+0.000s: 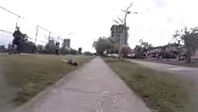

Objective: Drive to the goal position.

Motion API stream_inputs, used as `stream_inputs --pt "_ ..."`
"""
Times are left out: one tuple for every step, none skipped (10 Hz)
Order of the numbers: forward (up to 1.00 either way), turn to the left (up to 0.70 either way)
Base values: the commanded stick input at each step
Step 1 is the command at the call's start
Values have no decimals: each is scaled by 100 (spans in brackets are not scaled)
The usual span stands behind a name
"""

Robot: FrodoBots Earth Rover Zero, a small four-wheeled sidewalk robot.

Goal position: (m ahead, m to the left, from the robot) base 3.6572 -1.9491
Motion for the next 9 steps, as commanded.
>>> stream_inputs --pt "70 0" --pt "70 0" --pt "70 0" --pt "70 0" --pt "70 0" --pt "70 0" --pt "70 0" --pt "70 0" --pt "70 0"
